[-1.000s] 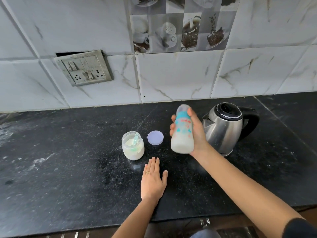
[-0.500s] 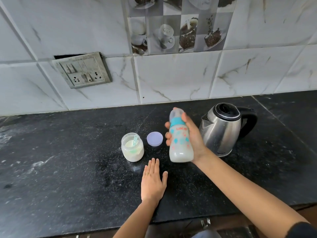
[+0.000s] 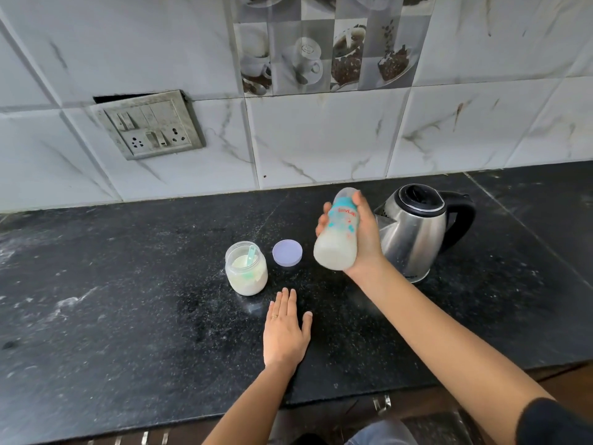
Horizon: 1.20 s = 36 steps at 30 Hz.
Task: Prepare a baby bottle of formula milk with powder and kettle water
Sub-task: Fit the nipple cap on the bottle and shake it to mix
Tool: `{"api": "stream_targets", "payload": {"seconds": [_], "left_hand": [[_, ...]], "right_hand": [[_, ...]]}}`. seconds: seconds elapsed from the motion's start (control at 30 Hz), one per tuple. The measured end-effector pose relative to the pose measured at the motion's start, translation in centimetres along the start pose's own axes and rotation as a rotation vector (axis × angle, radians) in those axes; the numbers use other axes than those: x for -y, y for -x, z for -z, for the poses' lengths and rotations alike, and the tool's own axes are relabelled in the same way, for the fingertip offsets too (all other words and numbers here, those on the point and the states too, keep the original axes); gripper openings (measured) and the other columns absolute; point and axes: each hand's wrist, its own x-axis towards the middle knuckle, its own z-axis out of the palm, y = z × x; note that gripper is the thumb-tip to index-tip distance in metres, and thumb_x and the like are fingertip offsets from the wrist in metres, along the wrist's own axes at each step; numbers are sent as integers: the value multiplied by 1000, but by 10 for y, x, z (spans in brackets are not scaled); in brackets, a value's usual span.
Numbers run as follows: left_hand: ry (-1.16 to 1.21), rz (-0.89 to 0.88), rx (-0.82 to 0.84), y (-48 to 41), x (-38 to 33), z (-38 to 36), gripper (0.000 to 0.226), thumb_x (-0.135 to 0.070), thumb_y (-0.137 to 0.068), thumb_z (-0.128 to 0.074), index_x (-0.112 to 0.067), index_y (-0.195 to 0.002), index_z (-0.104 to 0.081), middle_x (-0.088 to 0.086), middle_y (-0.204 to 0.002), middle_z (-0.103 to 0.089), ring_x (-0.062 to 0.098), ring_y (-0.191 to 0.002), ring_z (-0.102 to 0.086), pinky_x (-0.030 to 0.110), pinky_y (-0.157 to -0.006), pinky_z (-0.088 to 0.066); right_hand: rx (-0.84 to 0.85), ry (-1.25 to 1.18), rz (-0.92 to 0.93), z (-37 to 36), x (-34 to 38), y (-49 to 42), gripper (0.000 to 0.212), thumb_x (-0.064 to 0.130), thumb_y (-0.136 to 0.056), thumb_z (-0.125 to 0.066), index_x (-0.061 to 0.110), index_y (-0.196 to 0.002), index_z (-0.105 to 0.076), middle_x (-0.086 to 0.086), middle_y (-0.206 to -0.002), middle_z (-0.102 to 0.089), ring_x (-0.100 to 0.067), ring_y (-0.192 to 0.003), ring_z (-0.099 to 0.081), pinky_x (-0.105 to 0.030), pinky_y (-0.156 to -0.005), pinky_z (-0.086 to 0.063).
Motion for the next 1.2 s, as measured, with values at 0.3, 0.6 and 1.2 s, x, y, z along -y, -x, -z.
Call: {"api": "stream_targets", "payload": {"seconds": [0.3,0.6,1.2], "left_hand": [[-6,7,8,0,-1,0,82,-59,-83,1,-15,-151,-14,3,-158,-12,14,-146,-5,24,-114,9],[-15,4,12,-1,0,0,83,-59,-83,2,-14,-151,-13,3,-159,-12,13,-146,-5,24,-114,8],[-15,6,2,0,0,0,83,-58,-83,2,-14,-151,-15,3,-158,-14,14,-146,-7,24,-114,8]], "right_hand": [[-8,-16,-5,9,-5,0,38,46,-79,-59,10,-91,-56,-3,-74,-60,-17,-50,-59,-24,-49,-51],[-21,-13,-20,9,0,4,37,45,-77,-61,11,-92,-57,-2,-77,-61,-17,-51,-60,-24,-48,-52],[167,86,-22,5,-4,7,47,39,-66,-79,15,-100,-57,-4,-80,-63,-20,-55,-62,-28,-52,-53]]}}
